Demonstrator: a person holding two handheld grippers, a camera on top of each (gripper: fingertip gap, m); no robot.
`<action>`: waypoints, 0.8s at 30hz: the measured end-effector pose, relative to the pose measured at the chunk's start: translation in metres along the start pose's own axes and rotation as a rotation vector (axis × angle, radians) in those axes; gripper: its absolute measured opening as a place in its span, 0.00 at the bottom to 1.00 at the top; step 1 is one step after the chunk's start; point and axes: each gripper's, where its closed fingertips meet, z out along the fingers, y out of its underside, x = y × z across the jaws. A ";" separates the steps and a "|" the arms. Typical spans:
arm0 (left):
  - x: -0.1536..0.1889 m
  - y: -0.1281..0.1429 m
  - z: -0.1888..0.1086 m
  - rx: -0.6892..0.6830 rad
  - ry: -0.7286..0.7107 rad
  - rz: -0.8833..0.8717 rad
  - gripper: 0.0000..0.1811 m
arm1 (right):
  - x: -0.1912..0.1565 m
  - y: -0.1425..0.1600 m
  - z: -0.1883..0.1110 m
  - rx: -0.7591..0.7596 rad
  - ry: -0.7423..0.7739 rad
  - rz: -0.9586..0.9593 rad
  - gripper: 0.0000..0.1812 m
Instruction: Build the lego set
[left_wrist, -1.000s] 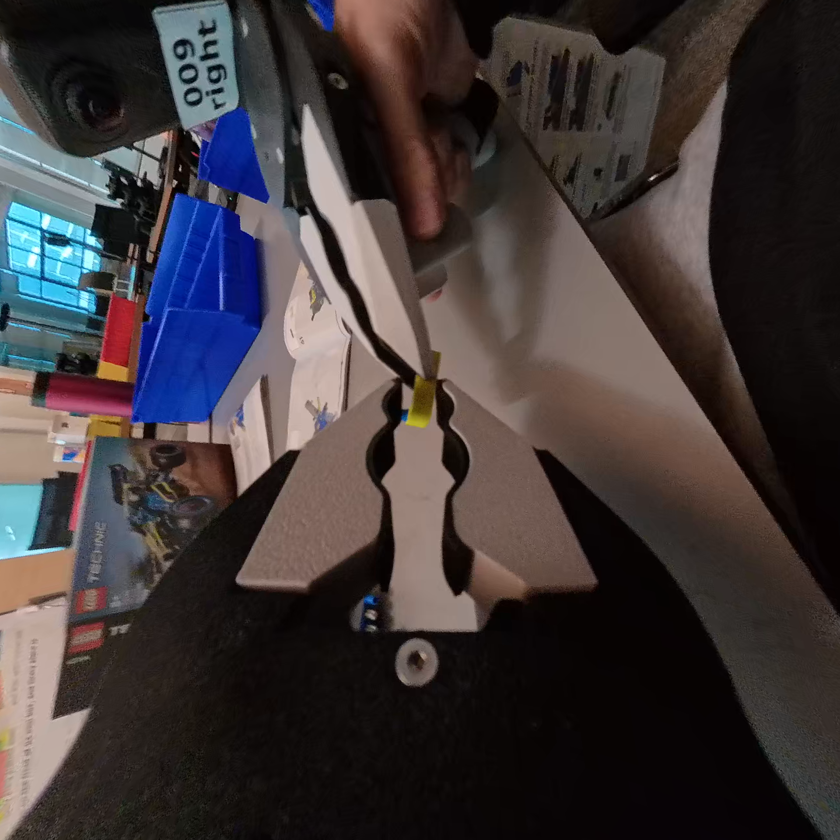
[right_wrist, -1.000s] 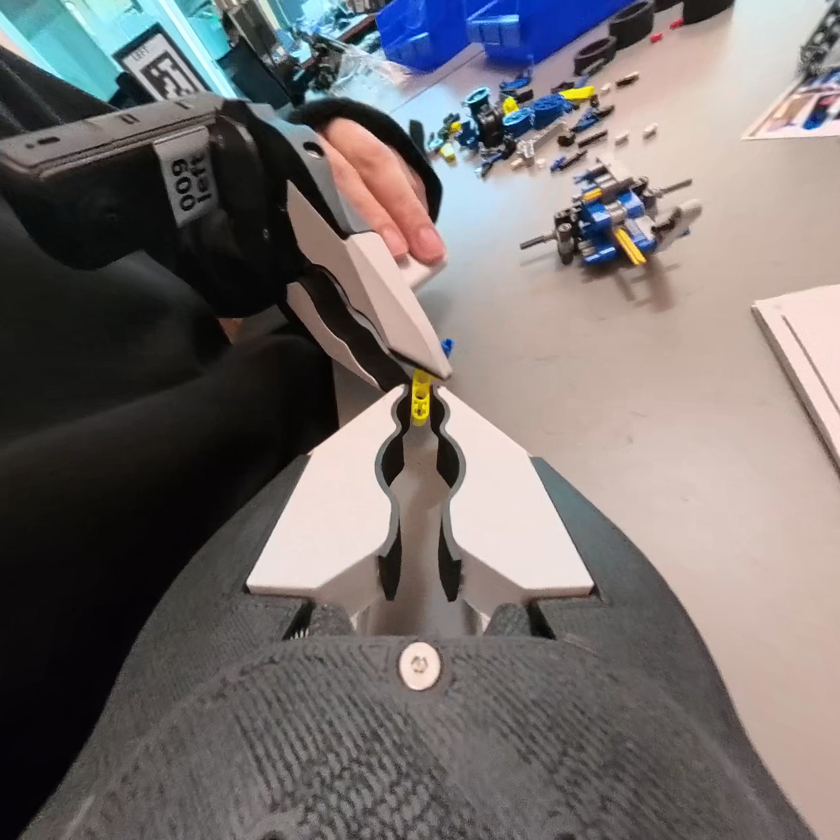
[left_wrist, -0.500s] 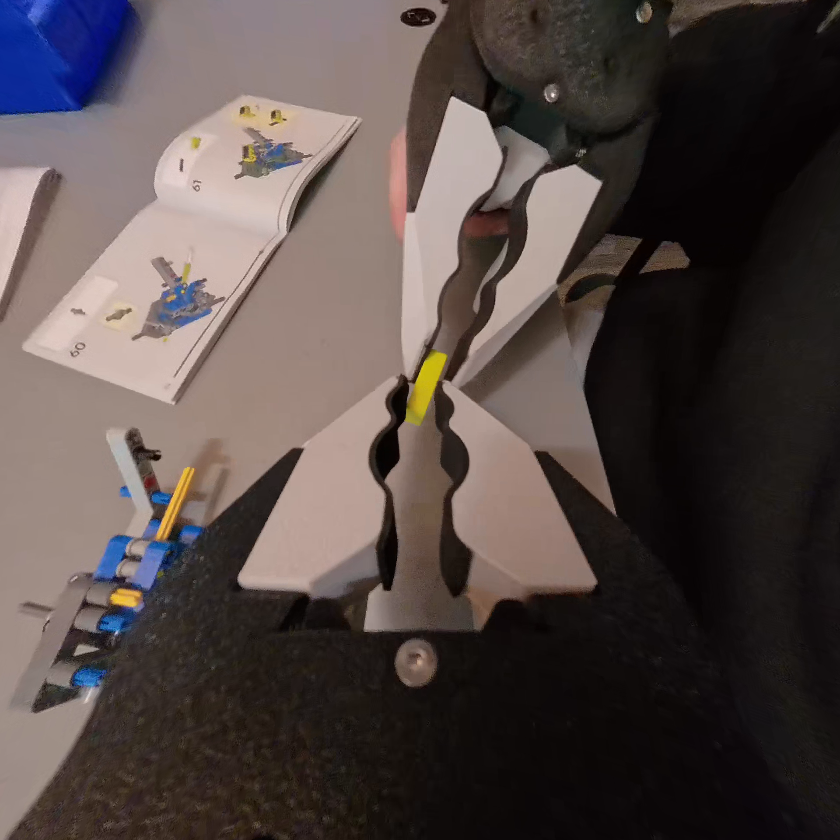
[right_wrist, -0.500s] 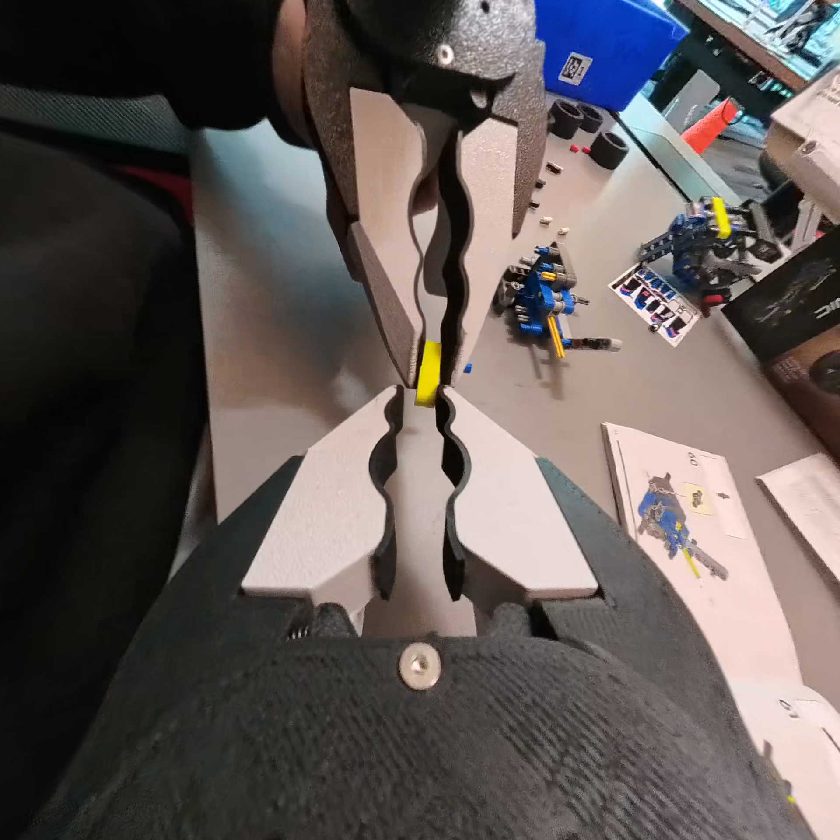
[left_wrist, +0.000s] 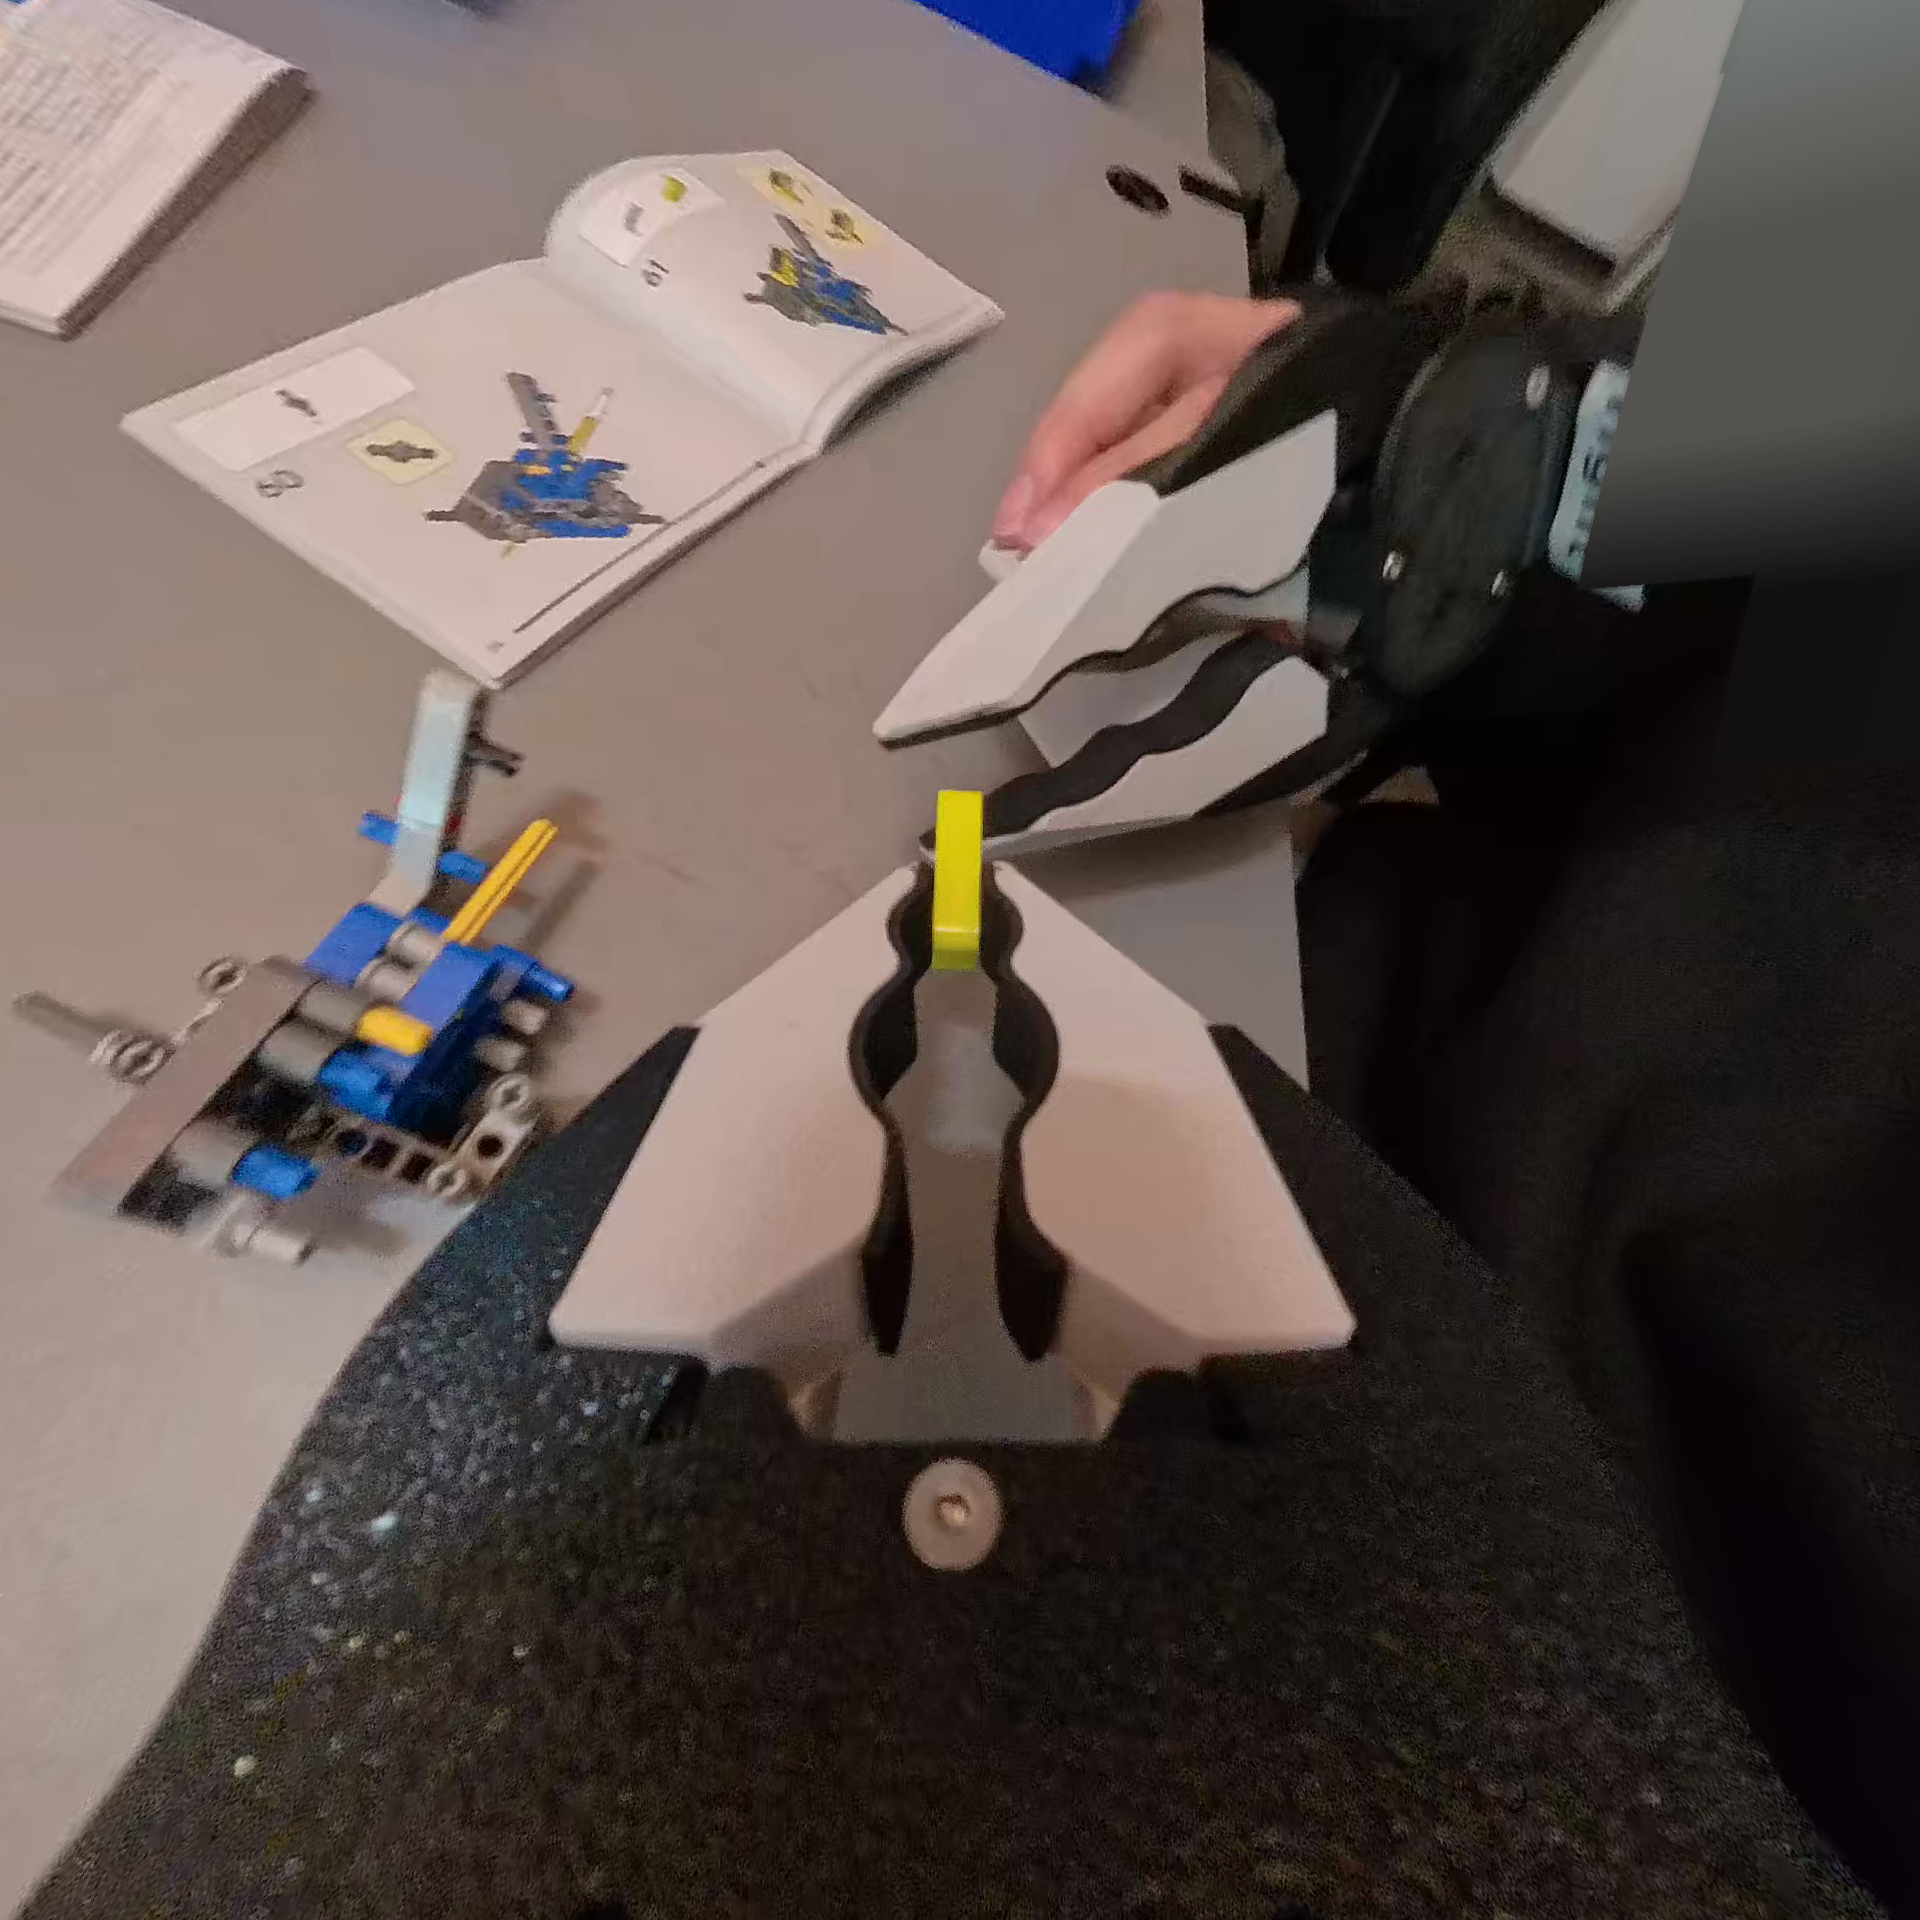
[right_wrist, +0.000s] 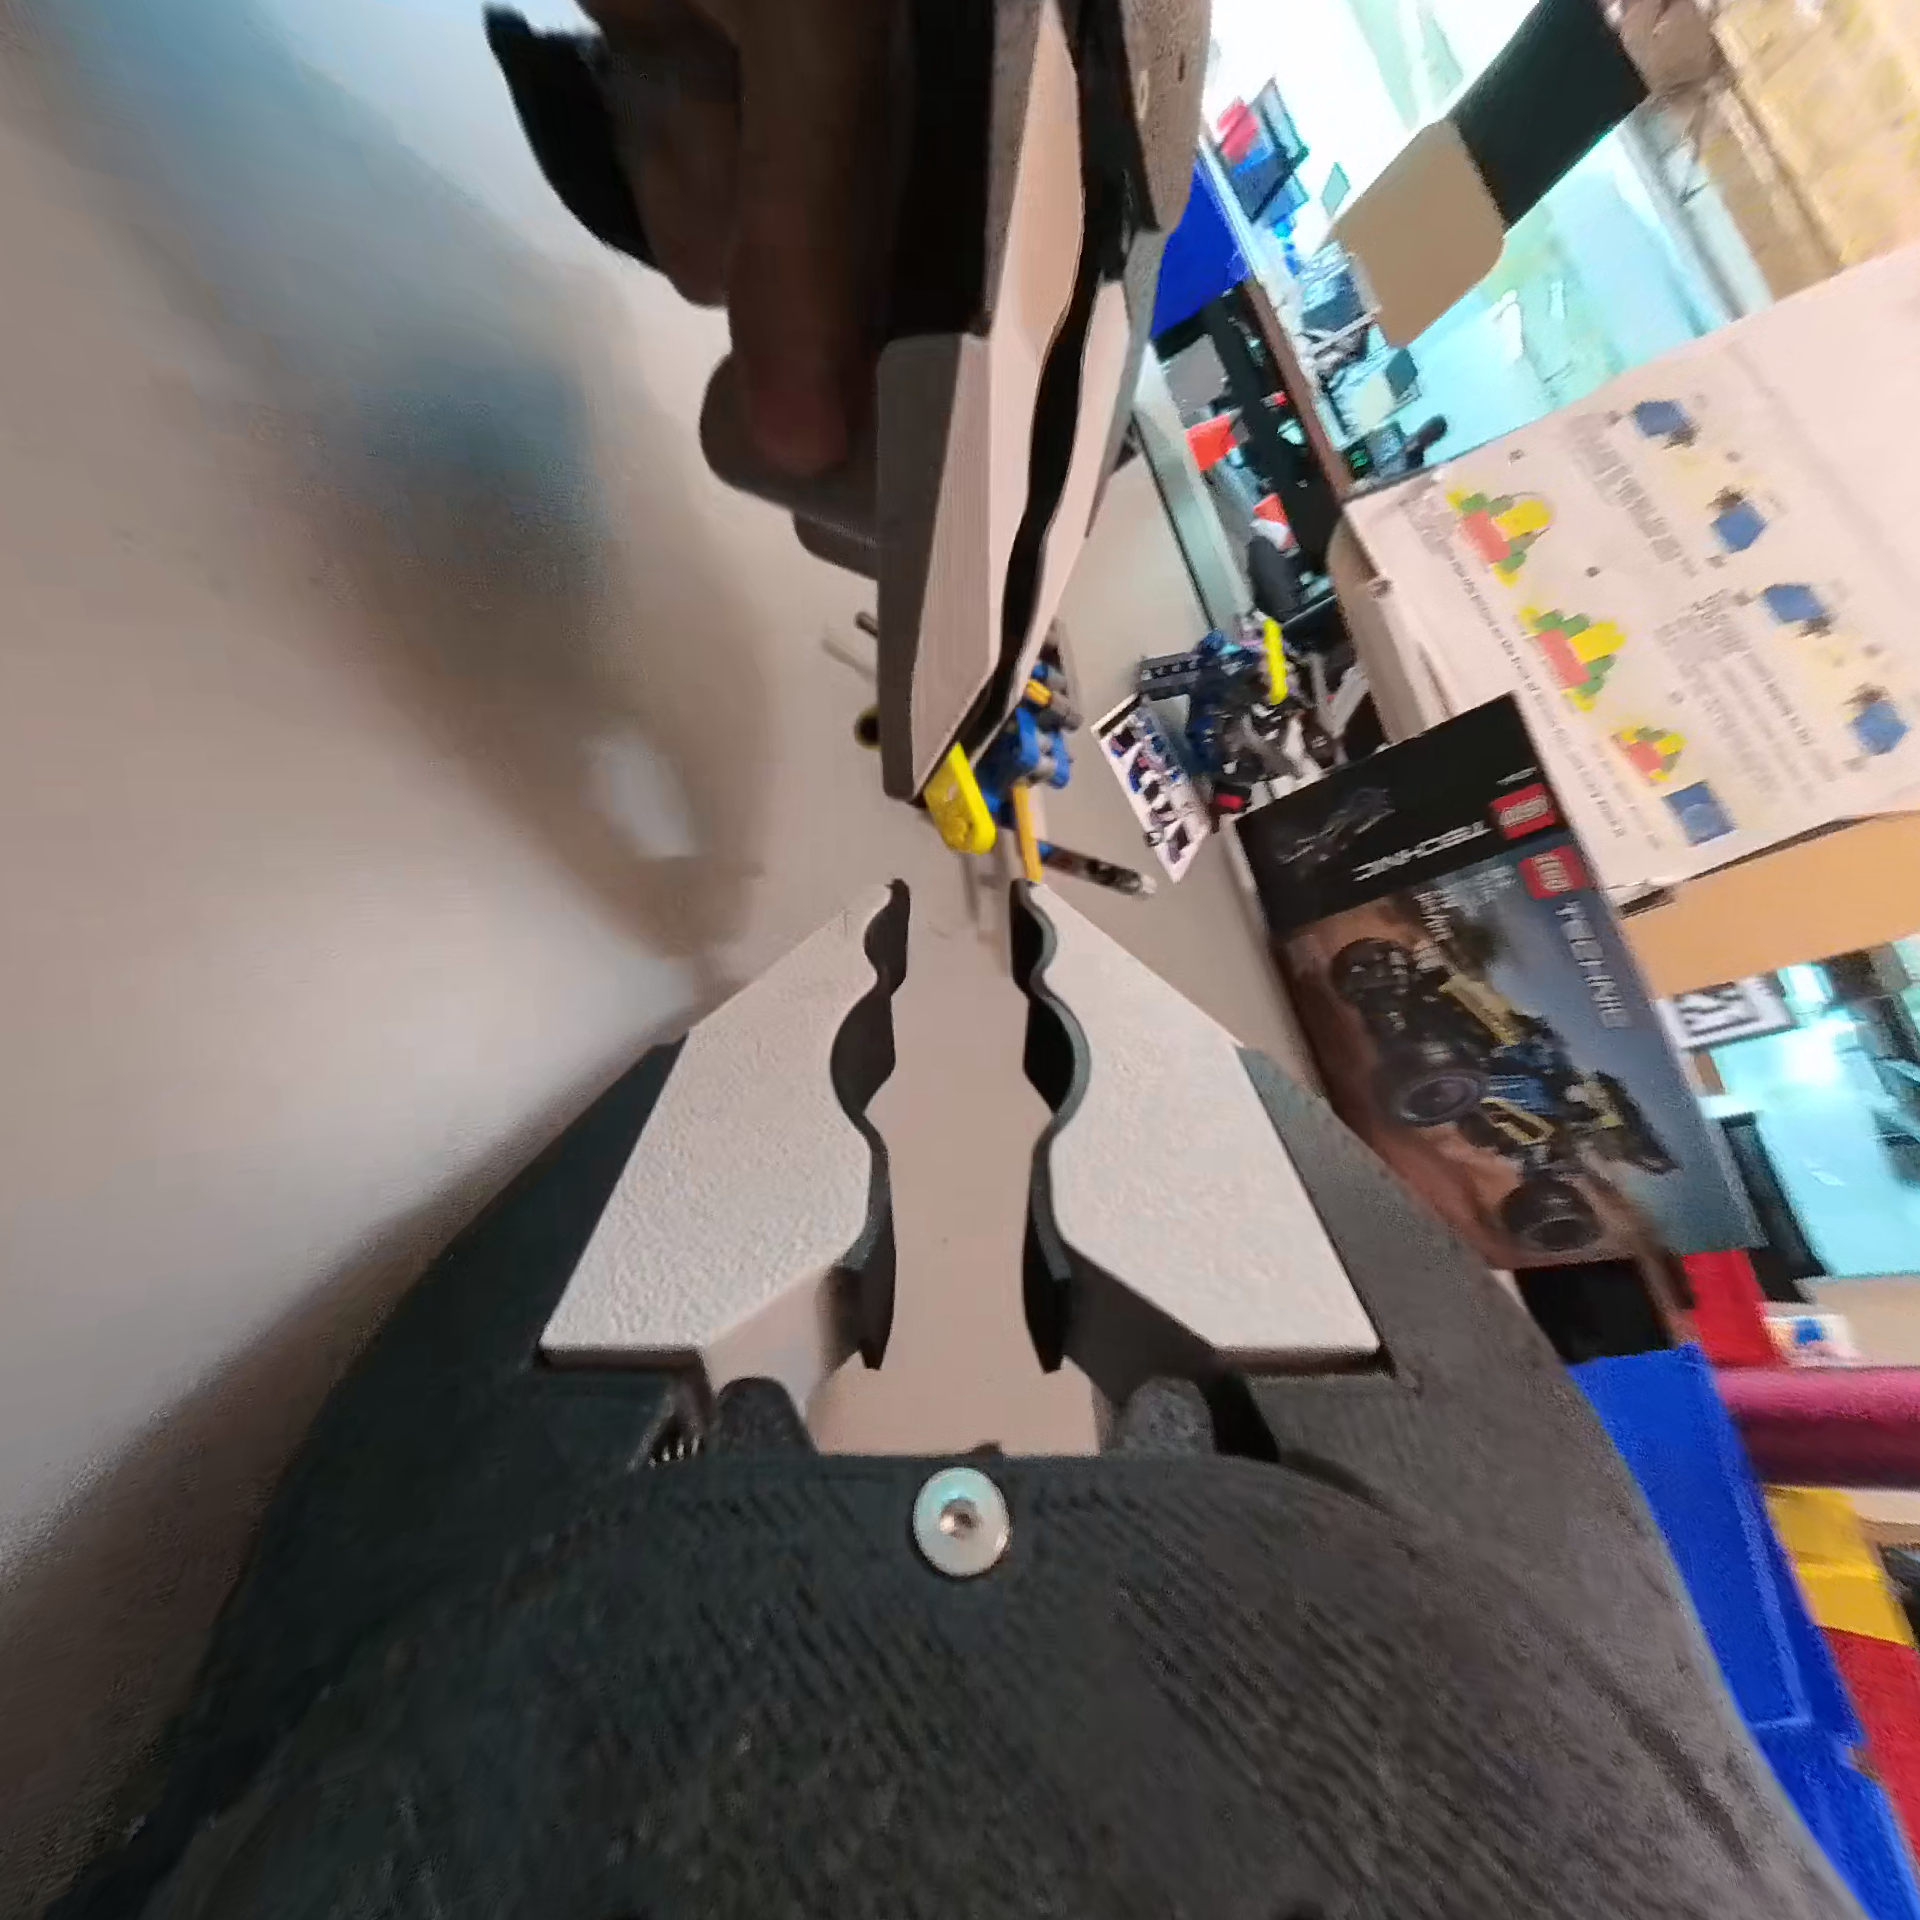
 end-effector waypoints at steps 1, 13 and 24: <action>-0.003 -0.003 -0.005 0.026 -0.001 -0.034 0.03 | 0.003 0.000 0.003 -0.005 0.017 -0.027 0.12; -0.022 -0.011 -0.053 0.030 0.122 -0.239 0.03 | 0.026 -0.036 0.036 0.098 0.048 -0.230 0.17; -0.040 -0.022 -0.055 -0.042 0.092 -0.065 0.06 | 0.042 -0.045 0.056 0.066 0.161 -0.303 0.03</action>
